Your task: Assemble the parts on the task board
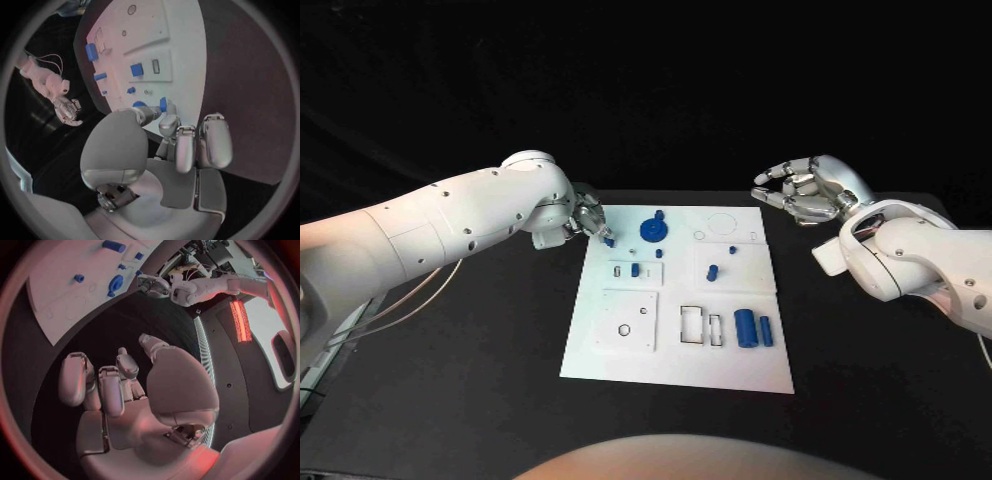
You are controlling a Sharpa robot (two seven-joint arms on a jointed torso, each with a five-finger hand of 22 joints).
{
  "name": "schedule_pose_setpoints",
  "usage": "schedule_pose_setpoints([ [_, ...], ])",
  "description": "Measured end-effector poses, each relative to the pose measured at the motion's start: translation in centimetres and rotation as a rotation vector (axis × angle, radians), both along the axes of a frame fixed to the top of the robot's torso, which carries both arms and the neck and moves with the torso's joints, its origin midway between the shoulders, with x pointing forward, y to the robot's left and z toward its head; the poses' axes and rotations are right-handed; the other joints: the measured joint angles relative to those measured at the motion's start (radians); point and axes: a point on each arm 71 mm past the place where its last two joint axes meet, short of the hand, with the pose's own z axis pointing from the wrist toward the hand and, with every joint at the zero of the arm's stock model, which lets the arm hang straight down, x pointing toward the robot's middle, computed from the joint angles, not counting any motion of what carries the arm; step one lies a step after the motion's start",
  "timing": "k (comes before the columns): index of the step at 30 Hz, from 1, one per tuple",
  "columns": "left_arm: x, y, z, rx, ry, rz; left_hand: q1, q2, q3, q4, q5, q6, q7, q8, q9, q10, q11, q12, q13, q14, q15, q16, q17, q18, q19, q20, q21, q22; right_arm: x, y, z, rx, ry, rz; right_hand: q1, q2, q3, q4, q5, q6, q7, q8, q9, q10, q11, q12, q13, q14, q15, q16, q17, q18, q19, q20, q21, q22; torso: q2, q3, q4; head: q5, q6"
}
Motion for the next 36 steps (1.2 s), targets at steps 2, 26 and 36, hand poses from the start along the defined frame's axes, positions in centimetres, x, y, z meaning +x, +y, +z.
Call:
schedule_pose_setpoints([
  [2, -0.4, -0.1, 0.2, -0.017, -0.003, -0.005, -0.009, -0.009, 0.006, 0.005, 0.003, 0.002, -0.001, 0.005, 0.000, 0.002, 0.002, 0.000, 0.003, 0.001, -0.001, 0.000, 0.000, 0.000, 0.000, 0.000, 0.000, 0.002, 0.0, 0.0, 0.0, 0.000, 0.000, 0.000, 0.000, 0.000, 0.000, 0.000, 0.000, 0.000, 0.000, 0.000, 0.000, 0.000, 0.000, 0.000, 0.000, 0.000, 0.000, 0.000, 0.000, 0.000, 0.000, 0.000, 0.000, 0.000, 0.000, 0.0003, 0.0002, 0.002, 0.001],
  [26, -4.6, -1.3, -1.1, -0.066, -0.067, -0.082, -0.037, -0.037, 0.028, 0.000, 0.036, 0.018, -0.011, 0.022, 0.017, 0.022, -0.008, 0.007, 0.020, 0.001, -0.009, 0.000, 0.000, 0.000, 0.007, -0.007, 0.008, 0.016, 0.0, -0.3, 0.0, 0.001, 0.001, -0.004, -0.005, 0.005, 0.000, 0.006, 0.004, 0.000, 0.000, 0.000, -0.001, 0.000, 0.000, 0.000, 0.000, 0.000, 0.000, 0.000, 0.000, 0.000, 0.000, 0.000, 0.000, 0.001, 0.002, -0.0013, 0.0001, 0.011, -0.001],
  [36, -5.0, -1.6, -1.6, -0.041, -0.087, -0.103, -0.051, -0.051, 0.033, 0.000, 0.066, 0.023, -0.015, 0.023, 0.044, 0.032, -0.011, 0.007, 0.023, 0.001, -0.008, 0.000, 0.000, 0.000, 0.011, -0.011, 0.008, 0.020, -0.1, -0.3, 0.0, 0.001, 0.002, -0.006, -0.005, 0.005, 0.000, 0.006, 0.004, 0.000, 0.000, 0.000, -0.001, 0.000, 0.000, 0.000, 0.000, 0.000, 0.000, 0.000, 0.001, 0.000, 0.000, 0.000, 0.000, 0.001, 0.002, -0.0012, -0.0001, 0.010, -0.004],
])
